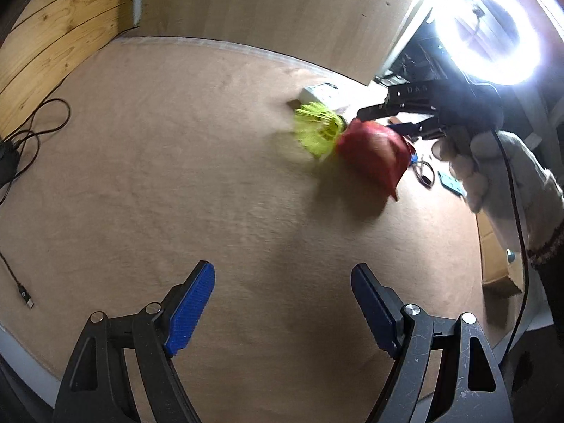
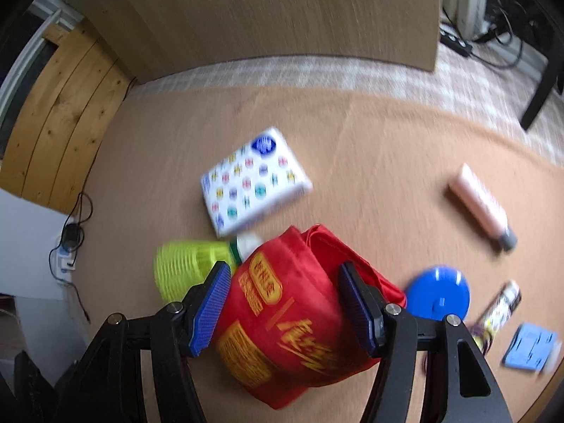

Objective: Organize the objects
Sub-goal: 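Move the right tool to the red cloth bag and grasp it, then lift the red cloth bag with the right tool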

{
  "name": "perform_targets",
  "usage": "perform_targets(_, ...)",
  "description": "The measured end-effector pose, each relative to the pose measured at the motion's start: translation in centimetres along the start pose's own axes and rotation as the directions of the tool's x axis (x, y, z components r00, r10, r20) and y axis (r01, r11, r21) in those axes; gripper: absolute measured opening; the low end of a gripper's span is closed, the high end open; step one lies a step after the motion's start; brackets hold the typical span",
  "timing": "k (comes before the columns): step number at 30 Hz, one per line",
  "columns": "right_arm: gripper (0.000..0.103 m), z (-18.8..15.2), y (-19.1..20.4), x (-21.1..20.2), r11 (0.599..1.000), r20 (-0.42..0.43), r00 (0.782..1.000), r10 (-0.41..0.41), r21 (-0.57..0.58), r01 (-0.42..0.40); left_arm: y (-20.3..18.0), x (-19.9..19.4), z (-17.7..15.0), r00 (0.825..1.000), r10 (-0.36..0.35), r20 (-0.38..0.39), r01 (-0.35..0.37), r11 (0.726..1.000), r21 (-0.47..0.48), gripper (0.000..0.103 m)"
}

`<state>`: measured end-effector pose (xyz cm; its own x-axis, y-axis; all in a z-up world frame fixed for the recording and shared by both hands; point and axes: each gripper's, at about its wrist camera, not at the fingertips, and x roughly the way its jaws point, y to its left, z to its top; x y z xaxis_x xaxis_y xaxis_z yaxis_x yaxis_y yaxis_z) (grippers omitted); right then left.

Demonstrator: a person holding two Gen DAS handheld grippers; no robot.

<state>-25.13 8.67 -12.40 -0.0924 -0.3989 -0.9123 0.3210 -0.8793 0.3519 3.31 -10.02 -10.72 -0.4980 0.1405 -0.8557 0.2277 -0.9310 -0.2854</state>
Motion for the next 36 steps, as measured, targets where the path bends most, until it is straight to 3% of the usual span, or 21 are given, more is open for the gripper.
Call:
perform_targets(12, 0.057, -8.3, 0.2, -1.2, 0.998, -0.020, 0.999, 0.043, -0.042, -0.044, -3.7, 1.5, 0.3, 0.999, -0.043, -0.023, 0.044, 0.998, 0.046, 0.083)
perform_targets(19, 0.058, -12.6, 0.1, -2.7, 0.992, -0.013, 0.992, 0.122, 0.039, -0.121, -5.1, 3.1, 0.4, 0.997, -0.055, -0.058, 0.059, 0.995, 0.075, 0.084)
perform_targets(23, 0.058, -13.7, -1.3, -4.7, 0.987, 0.057, 0.989, 0.140, 0.078, -0.144, -6.3, 4.1, 0.4, 0.994, -0.071, -0.082, 0.079, 0.993, 0.087, 0.084)
perform_targets(33, 0.058, -14.6, -1.8, -5.1, 0.978, 0.028, 0.980, 0.197, 0.056, -0.199, -9.2, 7.0, 1.1, 0.976, -0.165, -0.144, 0.177, 0.981, 0.074, 0.084)
perform_targets(36, 0.058, -14.8, -1.9, -5.5, 0.986, 0.058, 0.987, 0.147, 0.071, -0.151, -9.6, 7.6, 1.6, 0.976, -0.159, -0.147, 0.171, 0.982, 0.074, 0.084)
